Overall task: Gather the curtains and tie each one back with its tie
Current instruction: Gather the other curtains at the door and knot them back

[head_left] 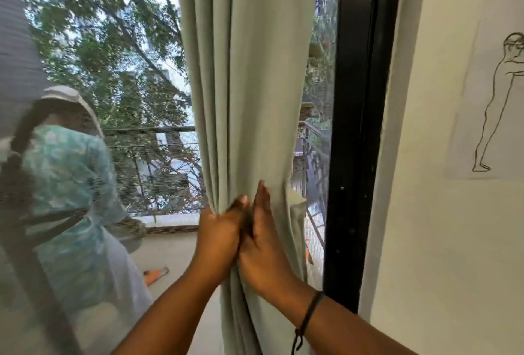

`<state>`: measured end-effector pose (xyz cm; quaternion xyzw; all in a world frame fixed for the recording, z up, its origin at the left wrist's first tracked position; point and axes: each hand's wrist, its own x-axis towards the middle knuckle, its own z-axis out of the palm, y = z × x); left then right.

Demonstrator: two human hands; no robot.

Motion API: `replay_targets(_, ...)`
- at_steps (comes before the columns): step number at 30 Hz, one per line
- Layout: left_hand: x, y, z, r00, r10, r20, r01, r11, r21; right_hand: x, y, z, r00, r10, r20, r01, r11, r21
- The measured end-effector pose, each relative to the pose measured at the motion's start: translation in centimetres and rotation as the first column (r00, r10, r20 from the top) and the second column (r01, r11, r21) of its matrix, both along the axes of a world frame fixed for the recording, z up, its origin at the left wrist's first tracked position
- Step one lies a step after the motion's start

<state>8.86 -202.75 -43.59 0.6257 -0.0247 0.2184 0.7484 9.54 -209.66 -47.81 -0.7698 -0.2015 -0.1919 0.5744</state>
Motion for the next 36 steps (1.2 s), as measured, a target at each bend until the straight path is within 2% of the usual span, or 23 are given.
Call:
replay_targets(1,0.3,0.8,0.4,0.999,0.044,-0.016,-0.044,0.999,-0.004,-0.2,-0.3,0.3,0.999,0.047,0.012,-0.047,0.998,-0.036)
replay_targets(3,1.5,2.1,0.6,0.994,0.11,-0.015,-0.11,0.994,-0.018,-0.5,-1.4,1.3,0.996,0.073,0.057,-0.074,0.997,0.013)
replay_targets(5,2.0,2.8,0.8,0.99,0.138,-0.003,-0.138,0.99,-0.03,0.3,-3.3,1.9,0.986,-0.117,0.117,0.106,0.99,0.093)
replay_targets(6,1.9,2.8,0.7,0.991,0.137,-0.003,-0.137,0.99,-0.039,1.0,-4.4,2.0,0.962,-0.234,0.139,0.223,0.971,0.084)
replay_targets(7,1.7,2.8,0.4,0.992,0.129,-0.007,-0.13,0.991,-0.046,1.3,-5.5,2.3,0.943,-0.303,0.138,0.302,0.953,0.023)
replay_targets(8,1.2,2.6,0.4,0.993,0.119,0.004,-0.118,0.991,-0.057,1.7,-6.6,2.6,0.948,-0.302,0.097,0.309,0.949,-0.058)
replay_targets(9,0.6,2.5,0.2,0.997,0.076,0.027,-0.075,0.997,-0.033,2.1,-7.3,2.8,0.975,-0.224,0.004,0.223,0.97,-0.1)
replay_targets(11,0.1,2.2,-0.2,0.997,-0.014,0.071,0.01,0.998,0.064,2.6,-7.9,2.9,0.982,0.073,-0.173,-0.071,0.997,0.018)
replay_targets(14,0.7,1.9,-1.0,0.994,-0.097,0.048,0.091,0.988,0.124,3.4,-8.3,2.7,0.948,0.25,-0.198,-0.213,0.958,0.191)
replay_targets(17,1.2,2.0,-0.6,0.986,-0.164,0.01,0.163,0.984,0.077,3.7,-9.5,3.7,0.873,0.432,-0.224,-0.35,0.877,0.329)
replay_targets(19,1.3,2.7,-0.2,0.97,-0.243,-0.021,0.243,0.969,0.037,3.5,-10.6,4.5,0.812,0.521,-0.263,-0.433,0.84,0.327)
replay_targets(22,1.4,3.7,0.3,0.945,-0.312,-0.102,0.313,0.95,-0.005,3.2,-11.0,4.8,0.768,0.55,-0.33,-0.522,0.835,0.177)
replay_targets(25,1.6,3.9,0.6,0.949,-0.284,-0.139,0.282,0.959,-0.032,3.2,-10.7,4.1,0.89,0.386,-0.242,-0.396,0.918,0.009)
replay_targets(27,1.7,3.9,0.7,0.941,-0.286,-0.18,0.282,0.958,-0.045,3.2,-10.5,3.8,0.914,0.371,-0.166,-0.374,0.927,0.017)
replay_targets(29,1.8,3.8,0.8,0.919,-0.33,-0.216,0.323,0.944,-0.071,3.5,-10.6,3.7,0.889,0.419,-0.184,-0.423,0.906,0.021)
replay_targets(32,1.7,3.3,0.9,0.875,-0.421,-0.24,0.412,0.907,-0.088,4.1,-10.7,3.7,0.858,0.468,-0.213,-0.489,0.87,-0.057)
replay_targets(34,1.4,2.8,1.1,0.828,-0.505,-0.243,0.498,0.862,-0.094,4.2,-11.0,3.6,0.784,0.565,-0.258,-0.587,0.81,-0.011)
replay_targets(36,1.6,3.0,1.2,0.812,-0.518,-0.268,0.498,0.855,-0.142,4.2,-11.4,3.6,0.702,0.62,-0.35,-0.671,0.741,-0.033)
